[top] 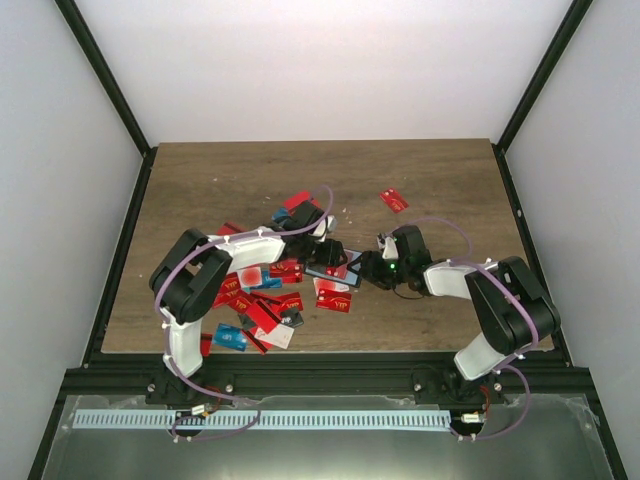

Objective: Put the credit cards into the card holder

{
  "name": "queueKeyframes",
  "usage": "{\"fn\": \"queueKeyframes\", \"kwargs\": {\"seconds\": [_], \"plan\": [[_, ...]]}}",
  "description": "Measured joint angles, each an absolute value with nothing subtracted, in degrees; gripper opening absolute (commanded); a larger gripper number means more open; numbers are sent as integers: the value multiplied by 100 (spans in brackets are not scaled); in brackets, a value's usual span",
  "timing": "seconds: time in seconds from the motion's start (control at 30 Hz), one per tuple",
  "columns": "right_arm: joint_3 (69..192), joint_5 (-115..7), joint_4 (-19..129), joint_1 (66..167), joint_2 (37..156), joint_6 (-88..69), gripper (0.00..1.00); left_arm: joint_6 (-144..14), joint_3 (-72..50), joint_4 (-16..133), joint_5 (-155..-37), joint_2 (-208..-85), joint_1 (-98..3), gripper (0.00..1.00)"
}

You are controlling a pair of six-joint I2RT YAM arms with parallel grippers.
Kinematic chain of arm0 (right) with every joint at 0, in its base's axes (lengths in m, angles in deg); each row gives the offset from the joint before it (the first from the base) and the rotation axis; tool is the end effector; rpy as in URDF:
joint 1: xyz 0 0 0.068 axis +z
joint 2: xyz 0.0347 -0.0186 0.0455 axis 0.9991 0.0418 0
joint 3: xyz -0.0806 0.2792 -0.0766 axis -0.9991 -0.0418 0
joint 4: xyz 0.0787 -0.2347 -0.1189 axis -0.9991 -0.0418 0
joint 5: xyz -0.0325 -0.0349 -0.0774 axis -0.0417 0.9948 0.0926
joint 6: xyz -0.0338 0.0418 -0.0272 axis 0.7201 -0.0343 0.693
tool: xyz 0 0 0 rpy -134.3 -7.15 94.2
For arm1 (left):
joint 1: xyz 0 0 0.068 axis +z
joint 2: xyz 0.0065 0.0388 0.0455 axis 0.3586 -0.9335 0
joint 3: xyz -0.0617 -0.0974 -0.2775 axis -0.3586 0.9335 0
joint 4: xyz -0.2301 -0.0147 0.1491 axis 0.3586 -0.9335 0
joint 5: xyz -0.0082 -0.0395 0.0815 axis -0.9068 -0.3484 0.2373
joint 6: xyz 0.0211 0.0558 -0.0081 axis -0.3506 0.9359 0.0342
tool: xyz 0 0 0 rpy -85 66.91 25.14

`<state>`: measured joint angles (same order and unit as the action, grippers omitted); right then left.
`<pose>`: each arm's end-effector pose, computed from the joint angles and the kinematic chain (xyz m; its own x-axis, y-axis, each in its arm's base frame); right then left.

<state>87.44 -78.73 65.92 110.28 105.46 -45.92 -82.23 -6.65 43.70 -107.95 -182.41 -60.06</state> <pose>0.2548 0.1326 0.1374 -0.9488 0.2287 -0.2180 -0.0154 0.6558 0.7548 0.3164 -0.2763 0.1586 -0.9209 0.1608 -0.3551 0.3373 0.7852 -0.5194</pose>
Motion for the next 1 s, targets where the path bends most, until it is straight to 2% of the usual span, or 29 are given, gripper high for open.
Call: {"fn": "queueKeyframes", "kwargs": {"seconds": [1.0], "plan": [[8781,-7950,6631,11024,10620,-4592,63,-8026,-881,4188,-10821,-18466,-6166,56]]}}
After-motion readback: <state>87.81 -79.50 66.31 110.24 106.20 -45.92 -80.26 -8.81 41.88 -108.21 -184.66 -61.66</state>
